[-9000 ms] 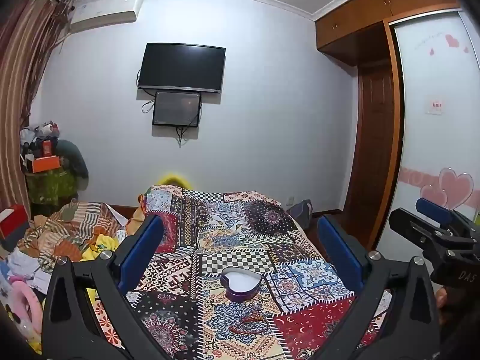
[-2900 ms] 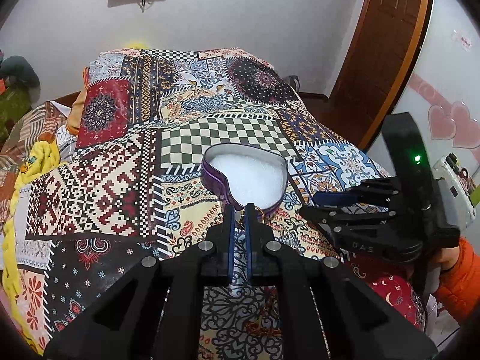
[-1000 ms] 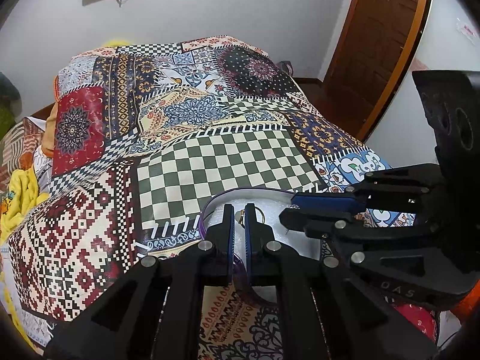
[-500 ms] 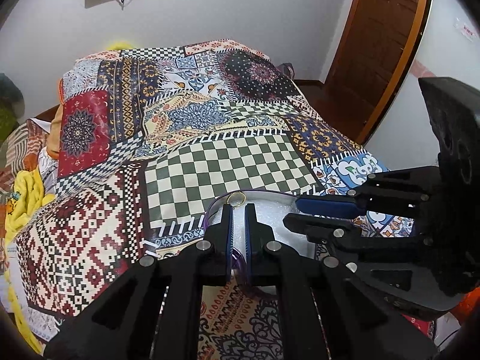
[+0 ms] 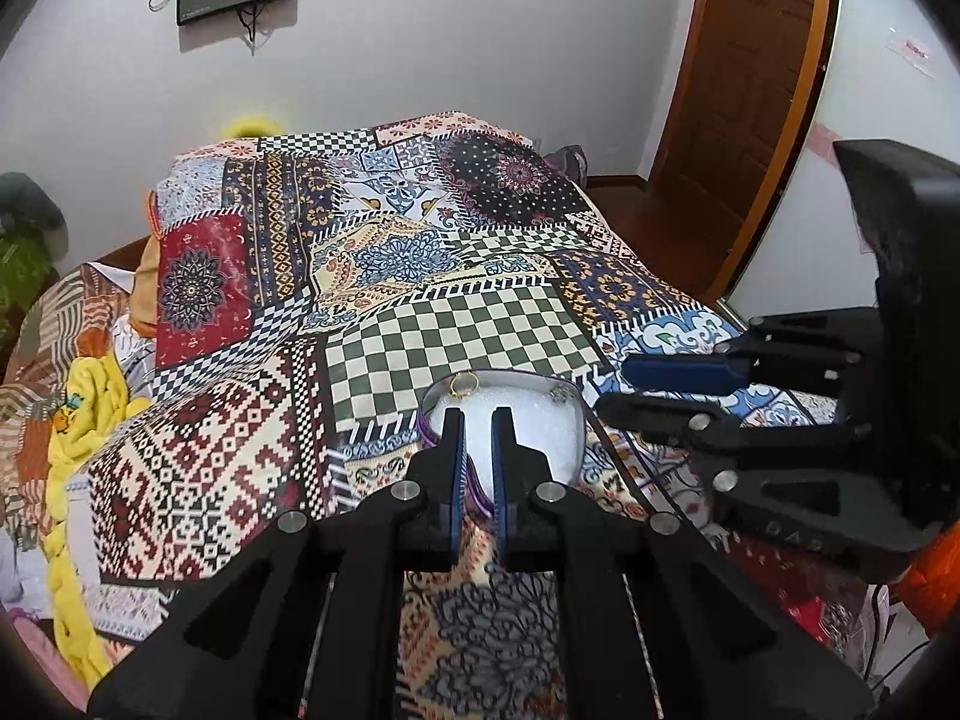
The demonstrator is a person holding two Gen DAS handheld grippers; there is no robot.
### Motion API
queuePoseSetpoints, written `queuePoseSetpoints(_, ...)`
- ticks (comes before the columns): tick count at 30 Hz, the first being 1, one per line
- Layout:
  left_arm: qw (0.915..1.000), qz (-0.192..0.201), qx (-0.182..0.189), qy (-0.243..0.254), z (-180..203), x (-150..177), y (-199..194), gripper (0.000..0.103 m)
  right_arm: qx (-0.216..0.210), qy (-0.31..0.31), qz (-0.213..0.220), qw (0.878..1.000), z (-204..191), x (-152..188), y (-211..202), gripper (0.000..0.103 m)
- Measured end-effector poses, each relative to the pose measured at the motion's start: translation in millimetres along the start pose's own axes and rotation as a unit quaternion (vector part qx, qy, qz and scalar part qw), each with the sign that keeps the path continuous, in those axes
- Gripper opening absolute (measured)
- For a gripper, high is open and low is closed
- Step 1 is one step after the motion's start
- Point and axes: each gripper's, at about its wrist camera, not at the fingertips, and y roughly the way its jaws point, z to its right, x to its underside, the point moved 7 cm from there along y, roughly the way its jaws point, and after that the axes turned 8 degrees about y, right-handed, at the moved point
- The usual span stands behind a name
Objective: Organize jewelry
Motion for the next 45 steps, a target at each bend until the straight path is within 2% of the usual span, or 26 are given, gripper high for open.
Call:
queuePoseSetpoints(5,1.0,0.002,-0.003,-0.006,3,9,-19,0.008,0.001,0.007,0.011,1.0,-4,5,-22,0.021)
queuePoseSetpoints(10,0.9999,-0.004,-0.005,-0.014,5,25,-32,0.016,0.002,0.014,0.022,1.0,-8,16,-40,0.036)
queuePoseSetpoints(18,0.9992,-0.033,-0.001,-0.021,12,61,-38,0.017,0.007,0.023,0.013,1.0,-14,40,-50,0.036)
queuePoseSetpoints(29,0.9953,-0.089,0.023,-0.03,32,112,-20,0.017,0.015,0.032,-0.017,0.999,-18,82,-42,0.036)
queuePoseSetpoints(32,0.9932,-0.102,0.032,-0.045,34,123,-11,0.017,0.018,0.033,-0.024,0.999,-19,91,-41,0.036)
queuePoseSetpoints(37,0.9924,-0.085,0.041,-0.079,35,129,-6,0.017,0.019,0.037,-0.029,0.999,-17,98,-39,0.036)
queuePoseSetpoints(41,0.9937,-0.081,0.03,-0.071,40,131,-5,0.017,0.016,0.043,-0.032,0.998,-16,100,-38,0.036)
queuePoseSetpoints(45,0.994,-0.082,0.036,-0.064,44,130,-5,0.007,0.013,0.047,-0.033,0.998,-16,102,-36,0.036)
